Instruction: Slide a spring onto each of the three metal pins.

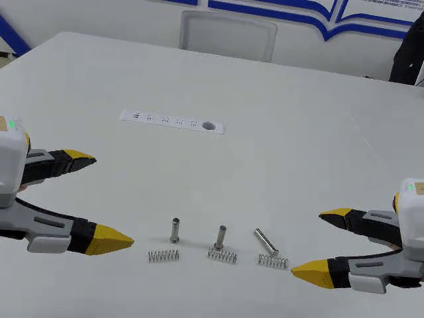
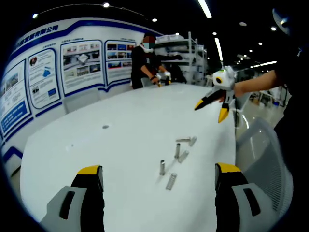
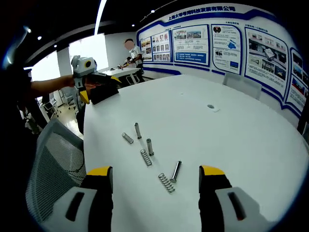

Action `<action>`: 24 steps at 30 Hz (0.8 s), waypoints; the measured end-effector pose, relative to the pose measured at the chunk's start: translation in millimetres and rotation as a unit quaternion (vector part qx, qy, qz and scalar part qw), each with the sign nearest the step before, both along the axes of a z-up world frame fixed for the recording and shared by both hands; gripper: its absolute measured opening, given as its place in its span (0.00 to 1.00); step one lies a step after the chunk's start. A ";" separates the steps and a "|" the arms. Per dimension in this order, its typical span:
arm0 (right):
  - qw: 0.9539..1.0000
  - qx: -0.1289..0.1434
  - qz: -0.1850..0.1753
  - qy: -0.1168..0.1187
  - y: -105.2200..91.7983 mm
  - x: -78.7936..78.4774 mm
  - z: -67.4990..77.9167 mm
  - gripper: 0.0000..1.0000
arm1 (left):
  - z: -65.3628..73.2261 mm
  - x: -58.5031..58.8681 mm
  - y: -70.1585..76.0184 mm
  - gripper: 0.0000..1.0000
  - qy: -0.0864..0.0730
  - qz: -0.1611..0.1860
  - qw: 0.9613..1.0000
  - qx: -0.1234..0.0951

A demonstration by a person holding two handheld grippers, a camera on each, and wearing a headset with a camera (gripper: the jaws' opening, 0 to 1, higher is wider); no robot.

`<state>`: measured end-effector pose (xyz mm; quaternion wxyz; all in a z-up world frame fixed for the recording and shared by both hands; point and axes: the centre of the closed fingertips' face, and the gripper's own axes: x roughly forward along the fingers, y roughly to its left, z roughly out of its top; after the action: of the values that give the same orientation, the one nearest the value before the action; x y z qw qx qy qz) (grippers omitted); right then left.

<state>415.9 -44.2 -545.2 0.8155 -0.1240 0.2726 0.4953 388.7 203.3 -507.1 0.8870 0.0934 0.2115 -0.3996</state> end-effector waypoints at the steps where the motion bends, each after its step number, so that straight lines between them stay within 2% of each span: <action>1: 1.000 0.002 -0.002 0.004 1.5 1.8 -1.4 0.73 | -0.4 0.1 0.2 0.98 0.000 0.000 1.000 0.000; 5: 1.000 -0.002 -0.003 0.005 8.4 11.0 -8.0 0.70 | -1.6 0.1 1.3 0.98 0.001 0.000 1.000 0.003; 13: 1.000 0.002 -0.007 0.021 20.8 21.8 -19.0 0.63 | -4.3 -0.8 2.2 0.97 0.001 0.005 1.000 -0.004; 18: 1.000 -0.002 -0.013 0.026 23.1 28.1 -27.2 0.59 | -10.5 0.6 6.6 0.97 0.005 0.009 1.000 0.008; 24: 0.998 -0.003 -0.042 0.038 22.3 41.5 -41.0 0.52 | -7.5 2.9 3.5 0.97 0.001 0.012 1.000 -0.002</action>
<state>457.4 -21.9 -586.2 0.8242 -0.0965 0.3098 0.4640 391.6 206.8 -514.6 0.8919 0.0892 0.2125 -0.3891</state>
